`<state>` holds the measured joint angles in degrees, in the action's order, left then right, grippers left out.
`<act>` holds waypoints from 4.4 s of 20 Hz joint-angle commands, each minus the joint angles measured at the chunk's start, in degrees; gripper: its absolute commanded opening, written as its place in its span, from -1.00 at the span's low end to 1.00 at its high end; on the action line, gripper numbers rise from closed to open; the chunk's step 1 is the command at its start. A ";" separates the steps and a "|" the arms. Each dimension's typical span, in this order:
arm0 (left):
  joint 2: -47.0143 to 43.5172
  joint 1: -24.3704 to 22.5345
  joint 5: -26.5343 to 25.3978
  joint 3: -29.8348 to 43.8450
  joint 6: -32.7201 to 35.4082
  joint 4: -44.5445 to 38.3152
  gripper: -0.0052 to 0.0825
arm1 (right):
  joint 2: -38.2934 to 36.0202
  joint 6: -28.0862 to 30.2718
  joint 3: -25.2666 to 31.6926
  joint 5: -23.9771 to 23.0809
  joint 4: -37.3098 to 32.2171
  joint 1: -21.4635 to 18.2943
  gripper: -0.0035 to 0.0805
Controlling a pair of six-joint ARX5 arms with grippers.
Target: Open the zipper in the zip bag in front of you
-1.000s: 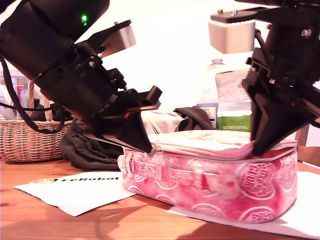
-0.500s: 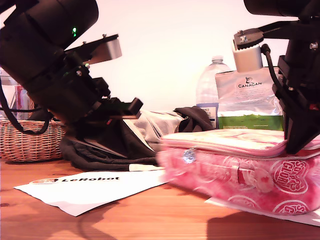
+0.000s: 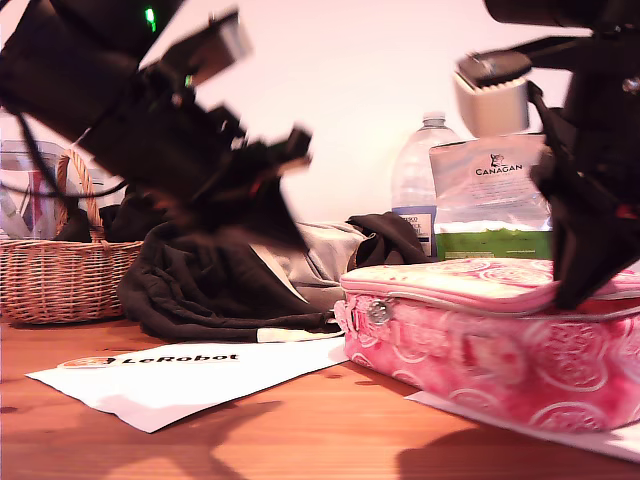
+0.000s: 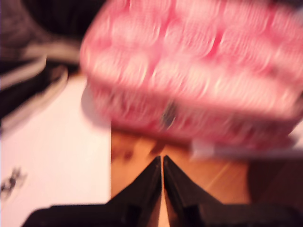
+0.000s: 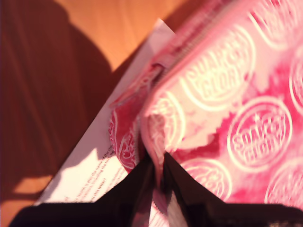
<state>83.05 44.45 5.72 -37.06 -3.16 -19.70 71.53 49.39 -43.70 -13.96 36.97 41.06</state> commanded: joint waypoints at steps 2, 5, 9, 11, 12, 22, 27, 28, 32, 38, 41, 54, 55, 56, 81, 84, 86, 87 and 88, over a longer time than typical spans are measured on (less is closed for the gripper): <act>5.40 -0.11 4.42 0.59 5.88 -5.07 -0.71 | 0.15 0.09 1.57 1.57 0.66 3.39 -0.95; 8.41 -1.49 9.94 0.59 12.90 -8.44 -0.43 | 0.15 -0.11 1.57 1.46 1.11 4.24 -0.95; 11.32 -5.75 16.13 0.59 18.05 -12.22 -0.25 | 0.15 -0.13 1.57 1.53 1.64 4.31 -0.95; 11.91 -7.43 19.32 0.59 21.77 -13.46 -0.22 | 0.15 -0.17 1.57 1.57 1.66 4.31 -0.94; 12.13 -8.09 21.55 0.59 23.50 -13.88 -0.21 | 0.15 -0.15 1.57 1.60 1.53 4.31 -0.95; 20.22 -10.36 28.83 -5.57 25.24 -15.63 -0.06 | 0.13 -0.22 1.57 2.01 1.03 4.31 -0.95; 21.46 -10.82 30.12 -8.66 25.03 -13.81 -0.06 | 0.15 -0.20 1.57 2.03 0.94 4.31 -0.95; 21.86 -10.80 30.51 -9.11 25.05 -12.68 -0.06 | 0.15 -0.20 1.57 2.03 0.87 4.31 -0.95; 24.30 -10.82 31.30 -10.56 25.05 -10.16 -0.06 | 0.15 -0.20 1.57 2.10 -0.37 4.31 -0.95; 25.09 -11.39 31.21 -12.46 25.18 -8.22 -0.08 | 0.15 -0.22 1.57 2.71 -0.35 4.31 -0.95; 25.79 -11.39 31.30 -13.11 25.20 -7.08 -0.18 | 0.15 -0.22 1.57 2.91 -0.42 4.31 -0.95; 27.30 -11.43 30.93 -15.61 26.10 -2.99 -0.32 | 0.15 -0.52 1.57 2.93 -0.48 4.31 -0.95; 27.78 -11.43 30.91 -16.28 26.10 -1.97 -0.32 | 0.15 -0.52 1.57 2.93 -0.48 4.31 -0.95; 27.96 -11.43 30.88 -16.72 26.08 -1.64 -0.35 | 0.15 -0.57 1.57 2.93 -0.46 4.31 -0.95; 27.69 -11.61 30.88 -17.86 20.13 7.19 -0.93 | -5.60 -15.08 -2.49 5.03 0.94 4.31 -0.28; 26.56 -11.58 30.86 -17.86 18.97 10.16 -0.93 | -6.36 -21.31 -3.63 7.58 1.53 4.28 -0.27; 24.81 -11.61 30.86 -17.86 18.34 12.59 -0.93 | -6.01 -24.83 -3.61 8.02 3.39 4.28 -0.27; 23.82 -11.61 30.77 -17.86 17.42 13.53 -0.93 | -5.99 -27.06 -3.61 8.87 4.00 4.28 -0.27; 22.80 -11.72 30.08 -17.86 15.91 14.49 -0.93 | -5.99 -28.44 -3.61 9.05 4.63 4.26 -0.27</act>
<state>106.98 33.08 36.03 -56.03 13.54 -6.15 64.99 22.02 -47.90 -5.21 41.65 45.10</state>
